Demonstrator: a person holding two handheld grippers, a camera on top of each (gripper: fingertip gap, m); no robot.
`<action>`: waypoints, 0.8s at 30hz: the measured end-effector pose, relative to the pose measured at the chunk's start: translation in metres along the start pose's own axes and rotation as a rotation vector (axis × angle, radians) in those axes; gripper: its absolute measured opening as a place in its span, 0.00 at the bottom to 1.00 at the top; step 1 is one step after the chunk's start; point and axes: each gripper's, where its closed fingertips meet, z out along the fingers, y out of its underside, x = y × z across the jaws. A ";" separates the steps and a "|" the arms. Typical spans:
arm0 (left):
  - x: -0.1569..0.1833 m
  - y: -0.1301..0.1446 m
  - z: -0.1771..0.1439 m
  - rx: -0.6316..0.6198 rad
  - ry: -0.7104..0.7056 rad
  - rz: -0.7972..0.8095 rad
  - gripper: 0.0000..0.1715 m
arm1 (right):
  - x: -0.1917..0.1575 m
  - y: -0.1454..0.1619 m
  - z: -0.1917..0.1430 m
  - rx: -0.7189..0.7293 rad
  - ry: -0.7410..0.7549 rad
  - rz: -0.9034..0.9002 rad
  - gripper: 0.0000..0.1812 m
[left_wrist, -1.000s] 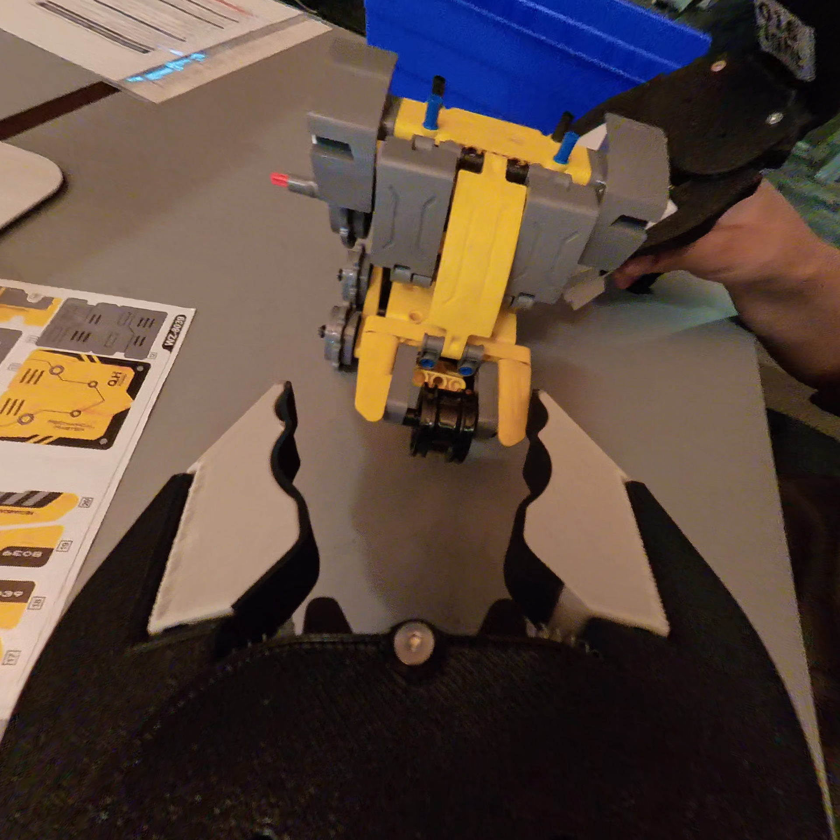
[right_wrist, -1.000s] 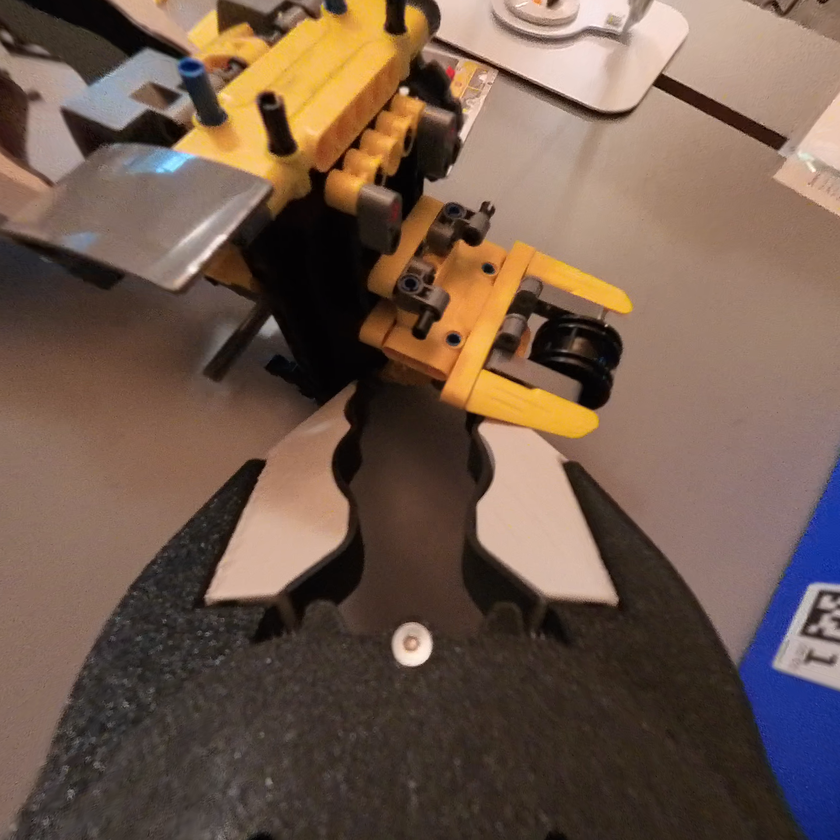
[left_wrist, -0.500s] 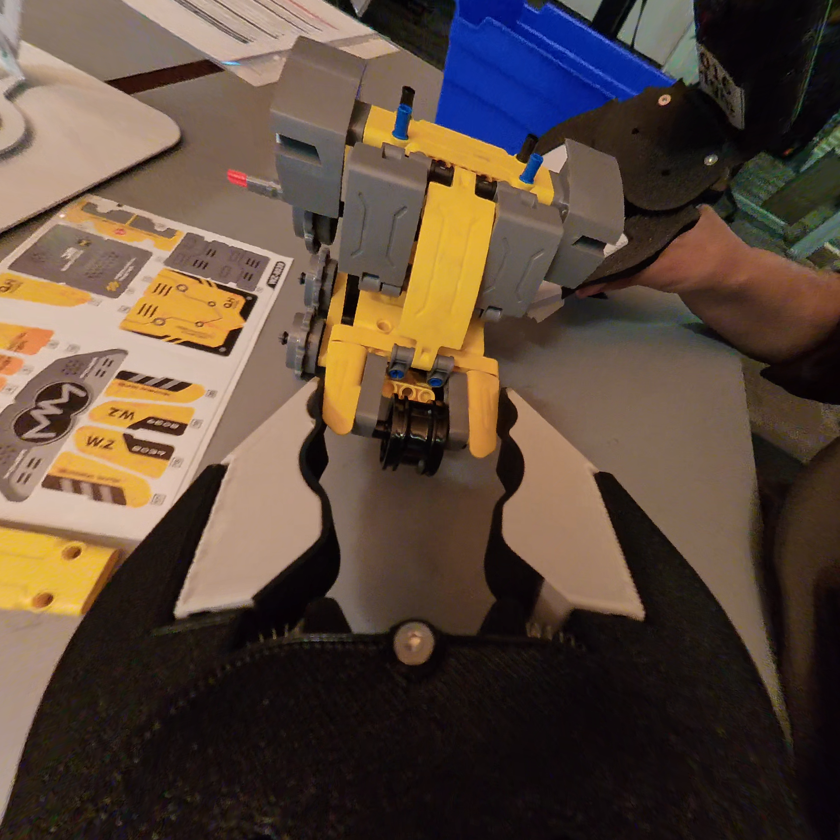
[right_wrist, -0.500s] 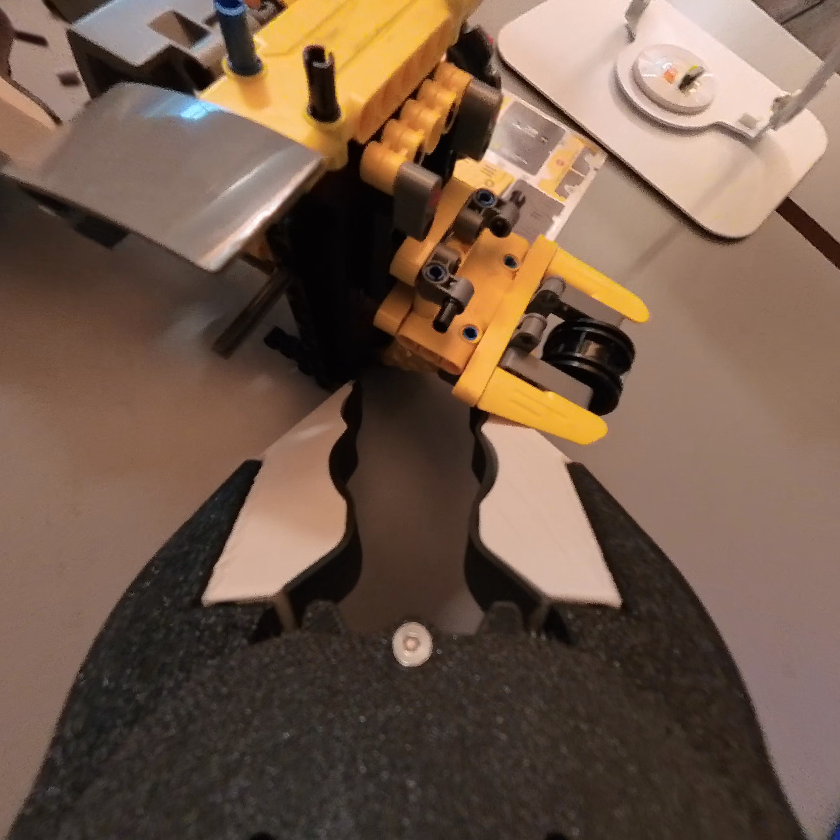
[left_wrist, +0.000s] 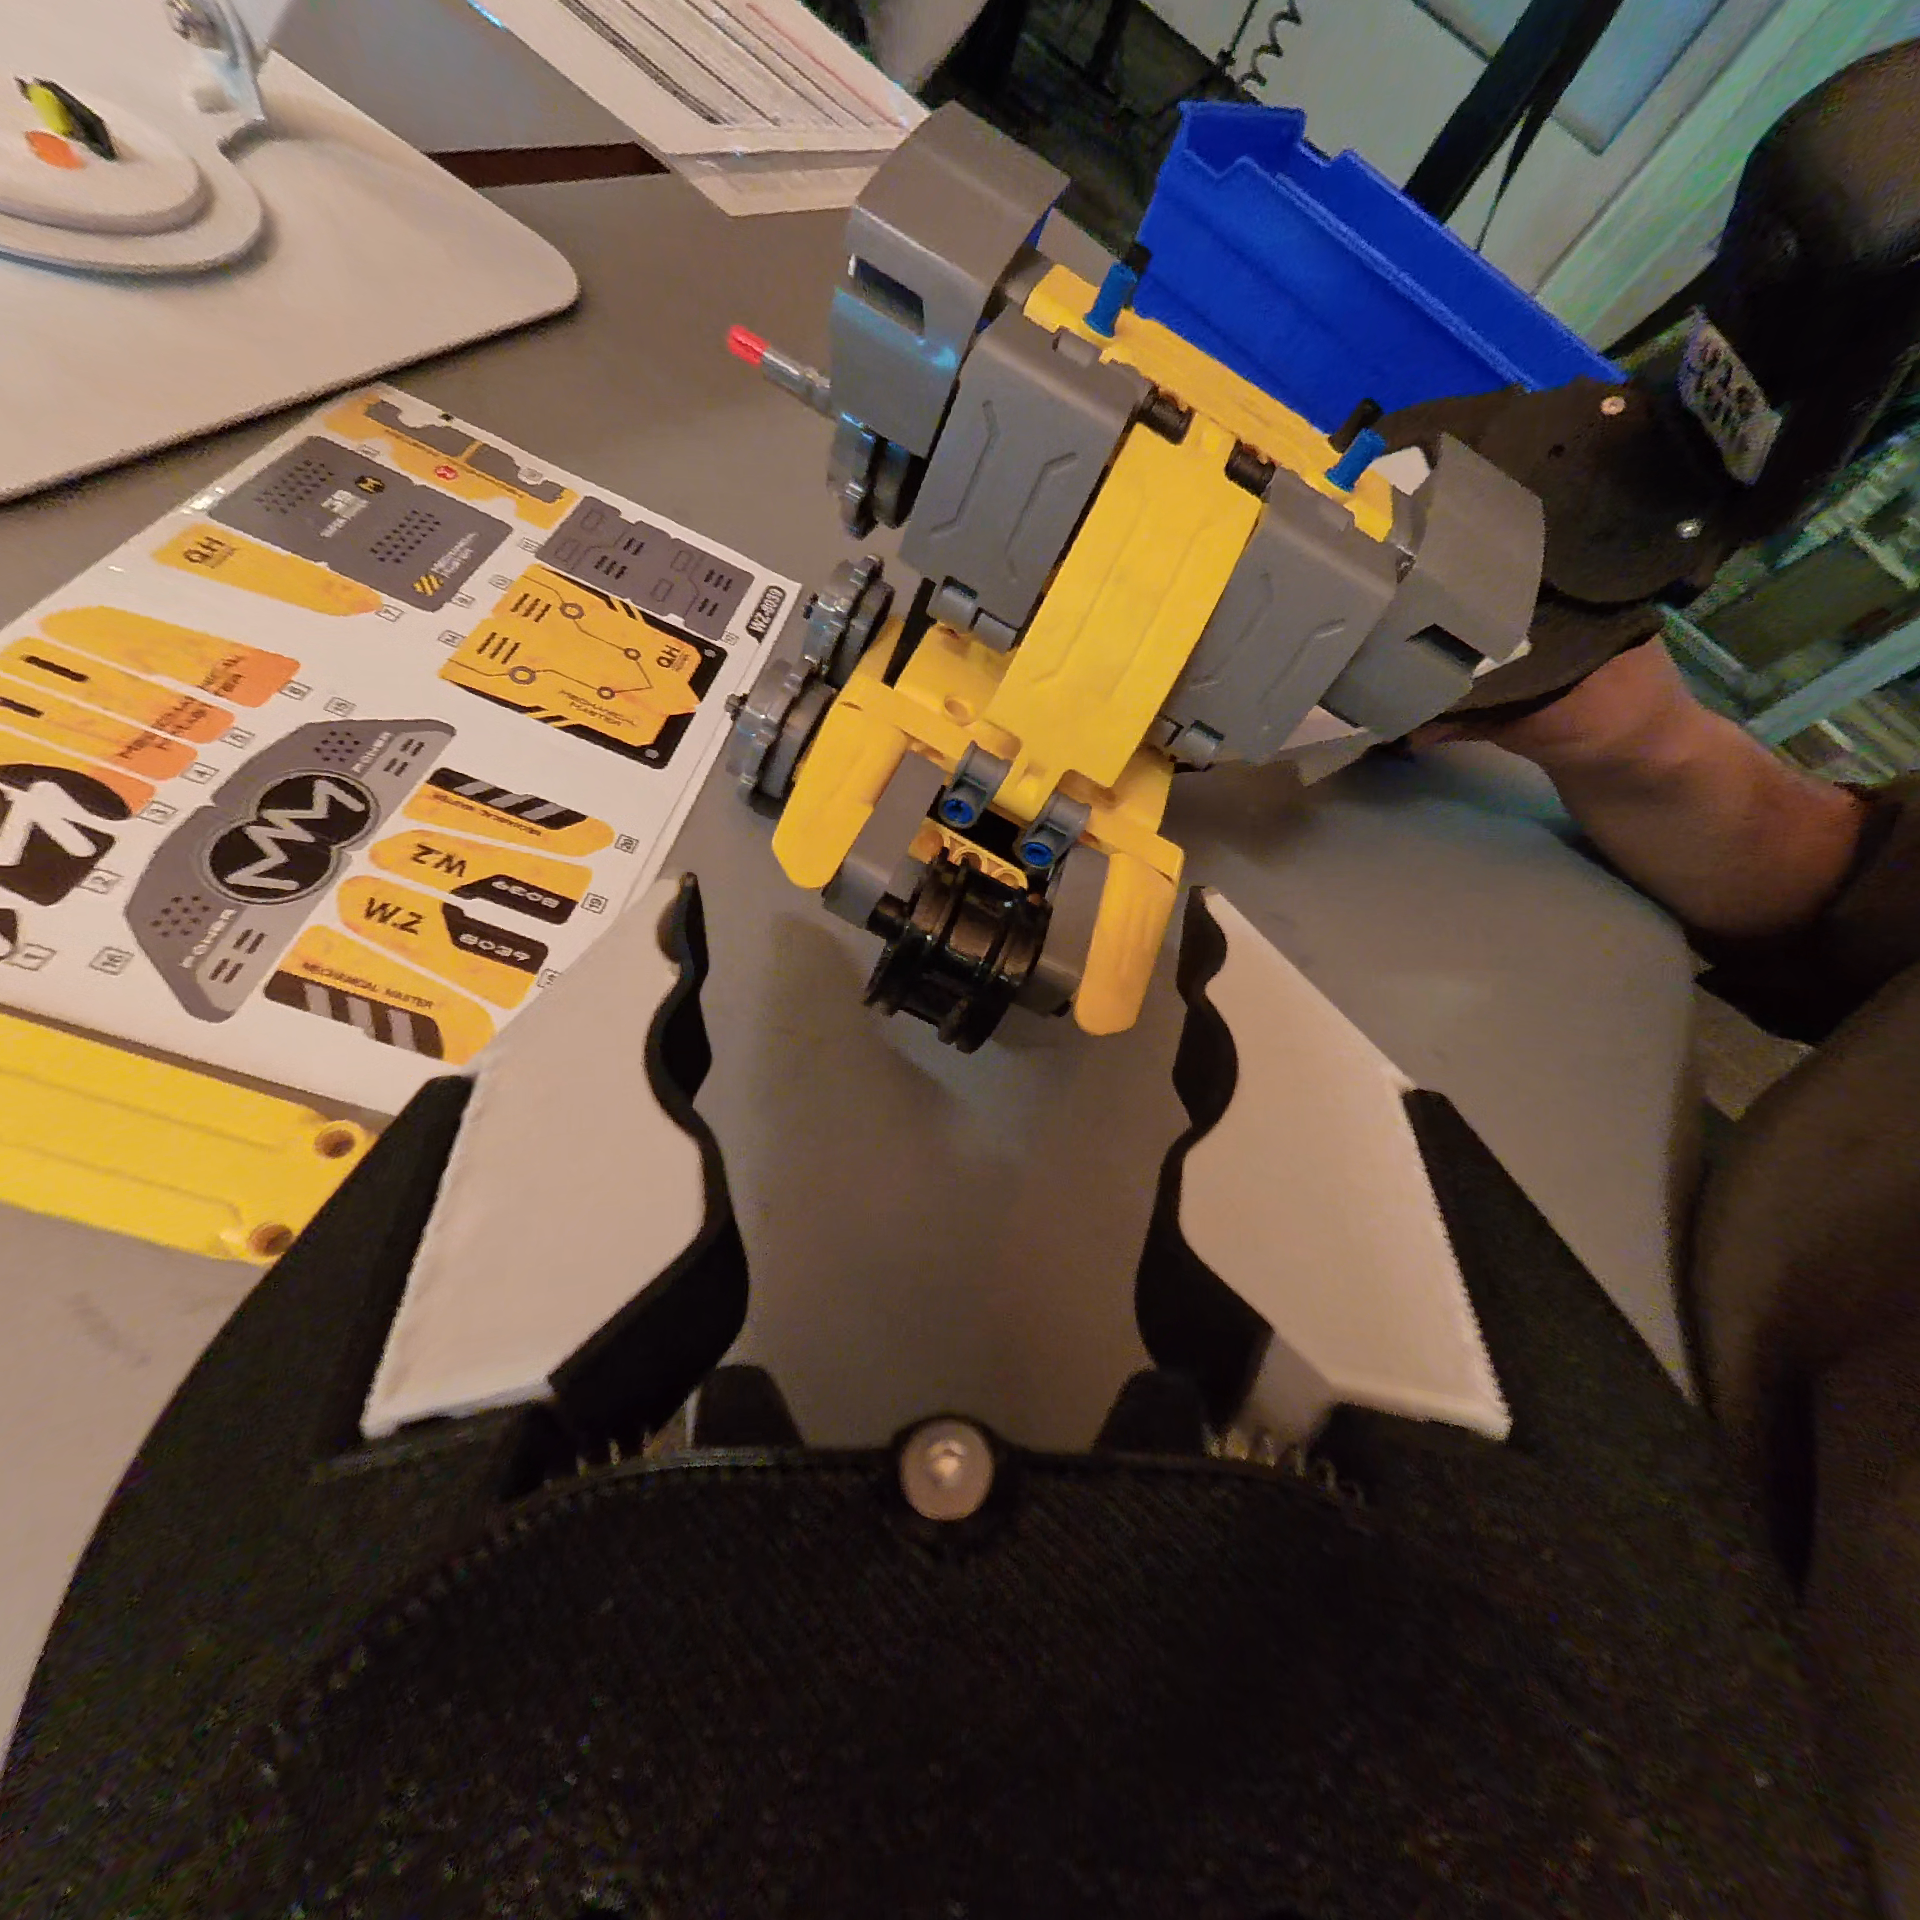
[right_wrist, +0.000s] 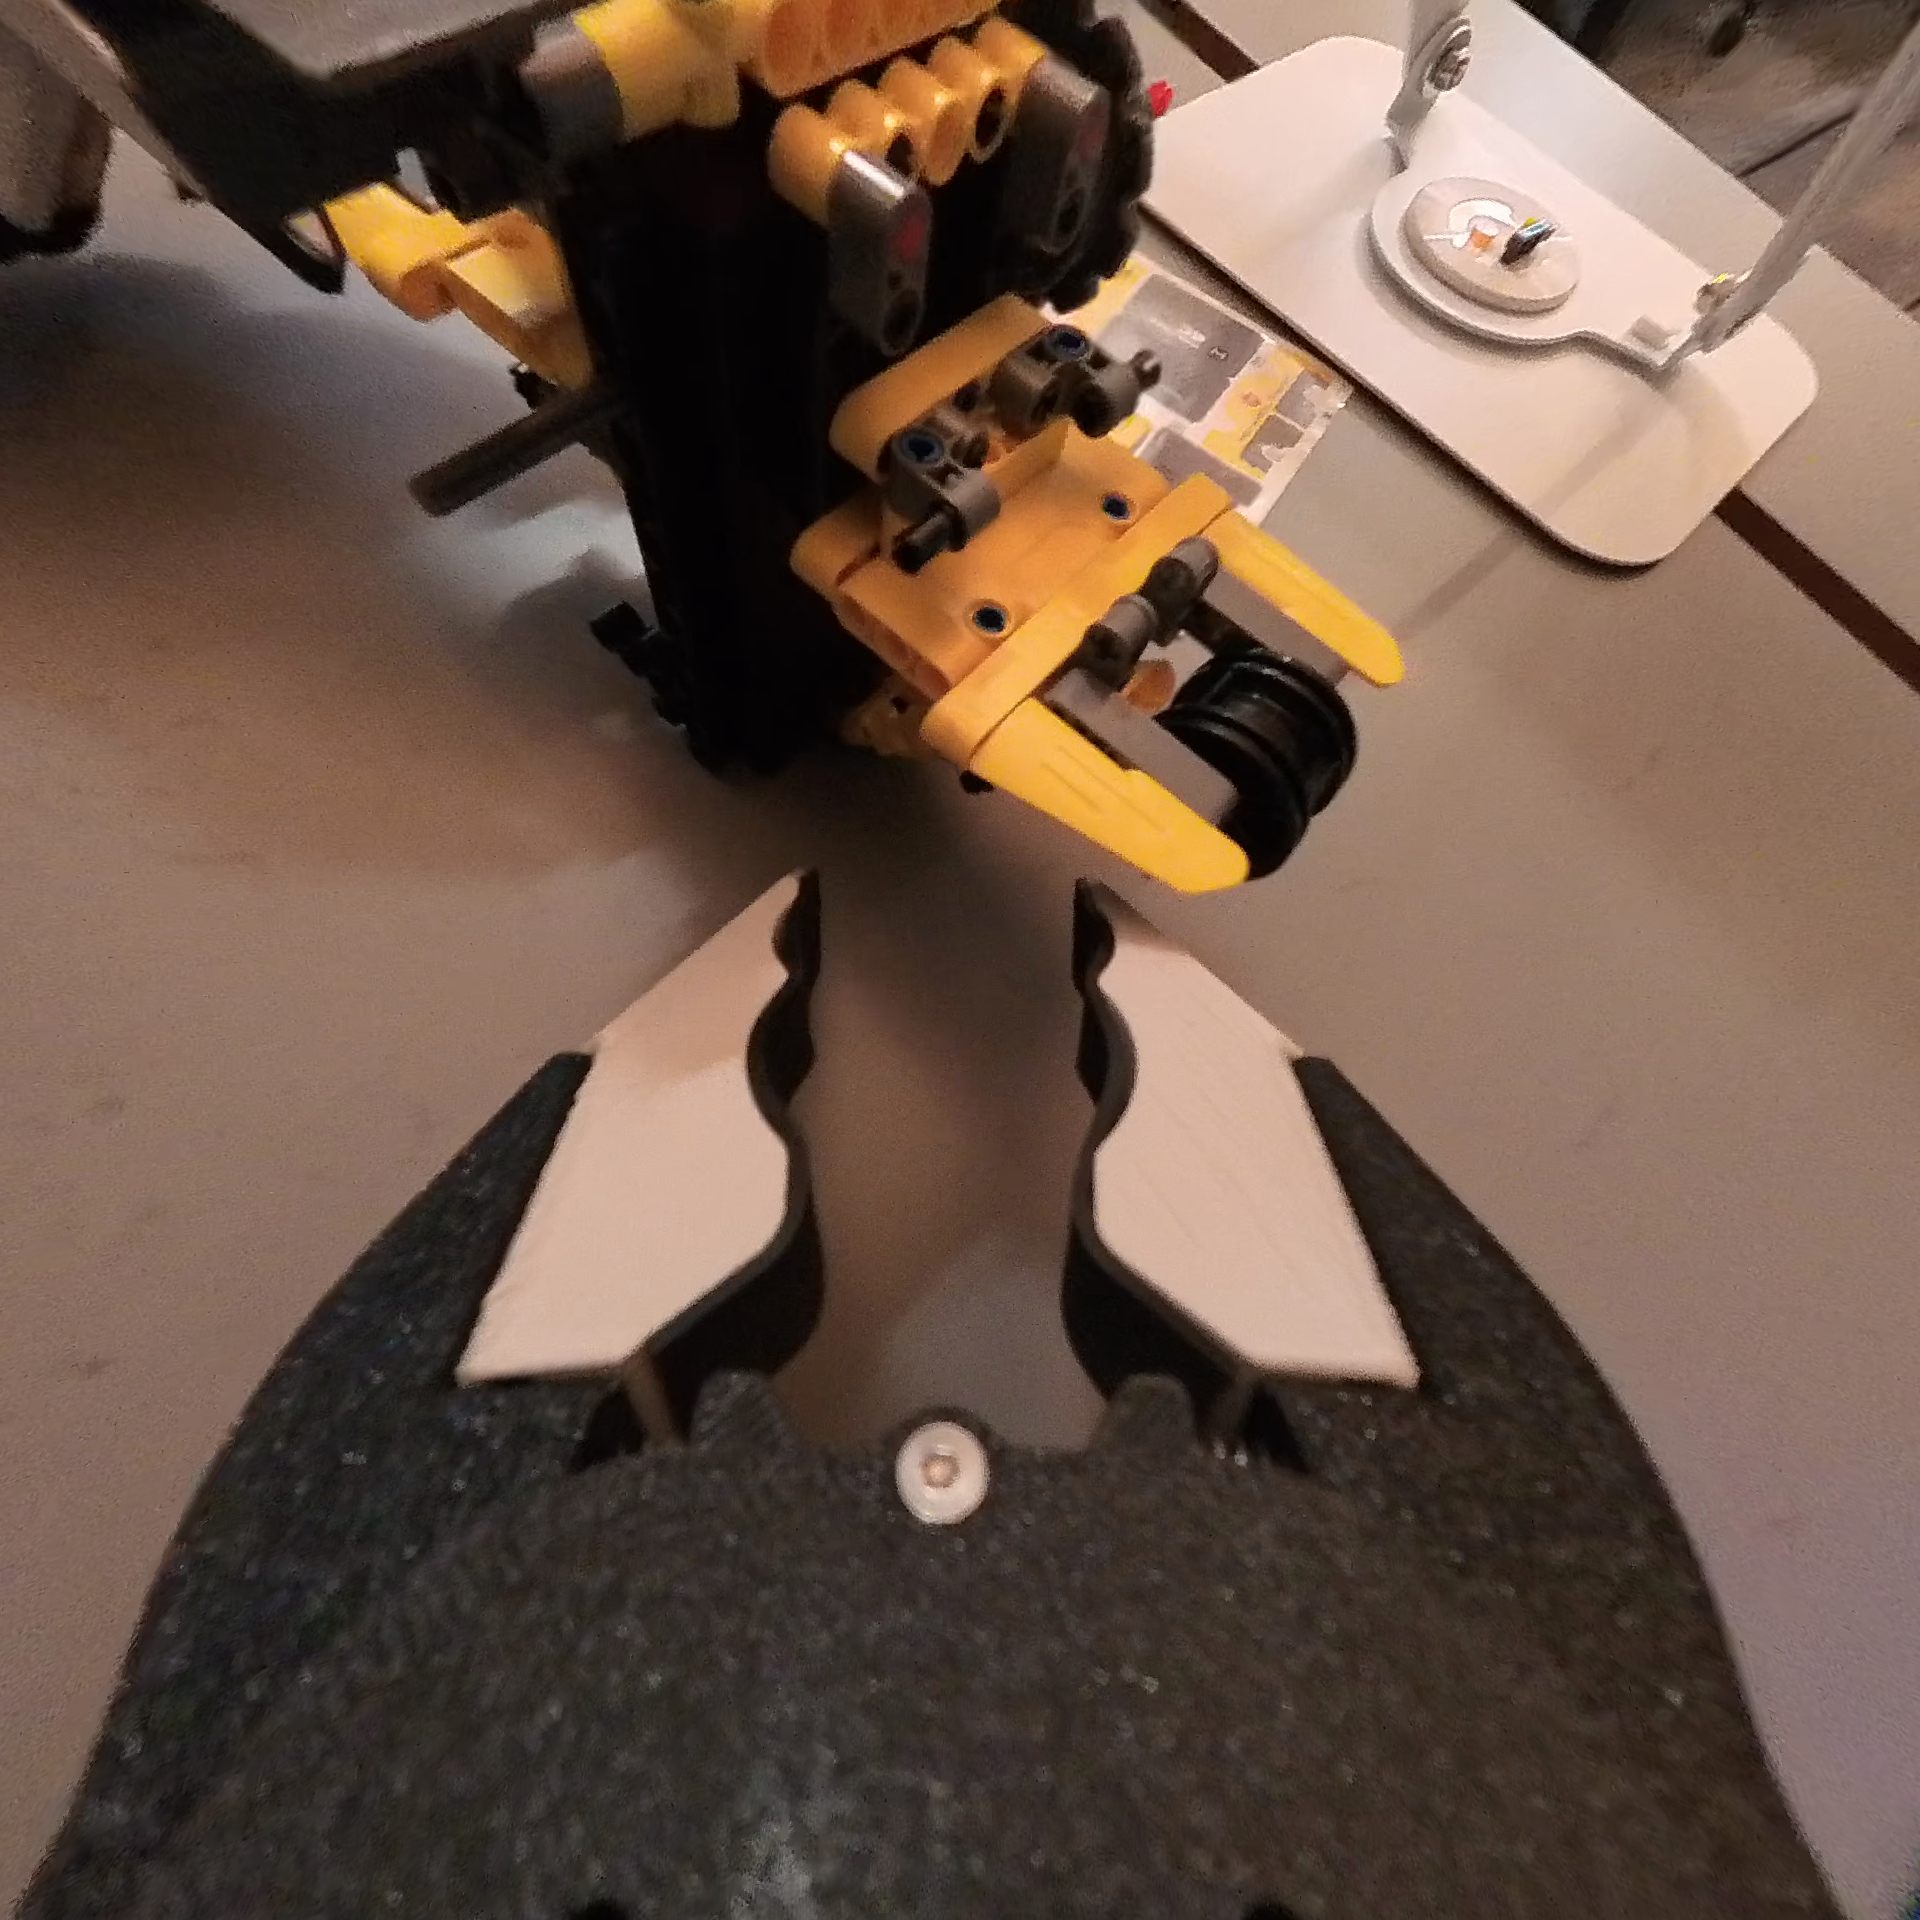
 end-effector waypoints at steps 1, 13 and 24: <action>-0.001 -0.002 -0.002 0.007 -0.011 0.010 0.53 | 0.000 -0.001 -0.002 0.005 -0.010 0.008 0.27; -0.003 -0.046 -0.042 0.277 -0.016 0.078 0.66 | 0.049 0.005 -0.020 0.138 -0.092 0.415 0.27; -0.021 -0.048 -0.054 0.356 0.055 -0.066 0.61 | 0.058 -0.006 -0.029 0.236 -0.100 0.416 0.28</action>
